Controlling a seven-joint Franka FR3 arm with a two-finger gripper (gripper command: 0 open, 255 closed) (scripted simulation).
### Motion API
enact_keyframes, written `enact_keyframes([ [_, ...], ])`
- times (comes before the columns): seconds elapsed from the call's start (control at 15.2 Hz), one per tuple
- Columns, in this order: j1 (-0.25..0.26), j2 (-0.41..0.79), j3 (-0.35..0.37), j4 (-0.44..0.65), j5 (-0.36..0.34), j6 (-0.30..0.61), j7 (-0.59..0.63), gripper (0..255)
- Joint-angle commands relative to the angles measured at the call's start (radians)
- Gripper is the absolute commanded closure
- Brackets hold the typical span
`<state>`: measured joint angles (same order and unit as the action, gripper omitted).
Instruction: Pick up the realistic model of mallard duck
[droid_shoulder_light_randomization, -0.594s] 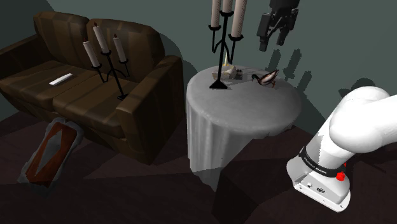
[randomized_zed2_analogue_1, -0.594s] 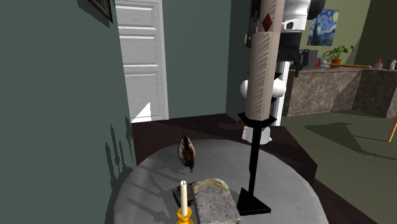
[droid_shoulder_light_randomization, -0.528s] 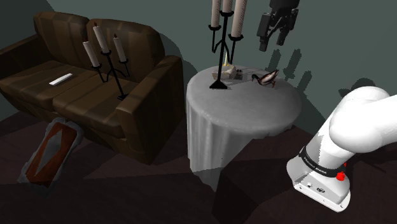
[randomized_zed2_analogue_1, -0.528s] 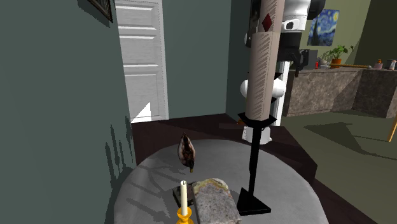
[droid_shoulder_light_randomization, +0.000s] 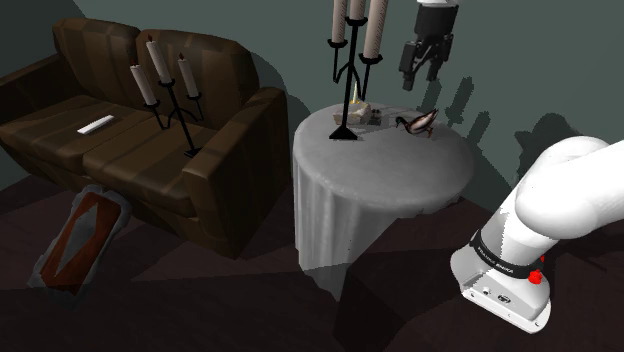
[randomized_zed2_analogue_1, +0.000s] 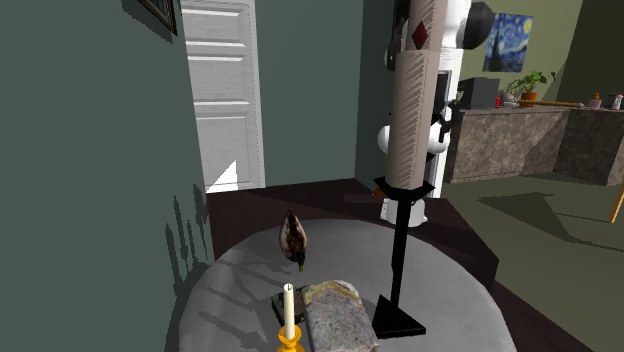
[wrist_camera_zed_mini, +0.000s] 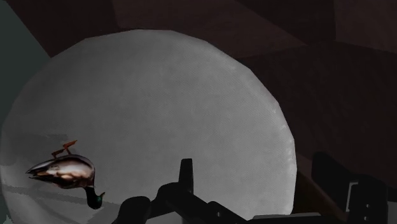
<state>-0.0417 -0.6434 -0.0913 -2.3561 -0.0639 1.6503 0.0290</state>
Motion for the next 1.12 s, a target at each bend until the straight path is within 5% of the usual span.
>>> enact_keyframes([
  [0.0, -0.011, 0.059, -0.035, 0.004, -0.021, 0.050, -0.039, 0],
  [1.06, -0.079, 0.573, -0.244, 0.180, -0.037, 0.341, -0.326, 0],
])
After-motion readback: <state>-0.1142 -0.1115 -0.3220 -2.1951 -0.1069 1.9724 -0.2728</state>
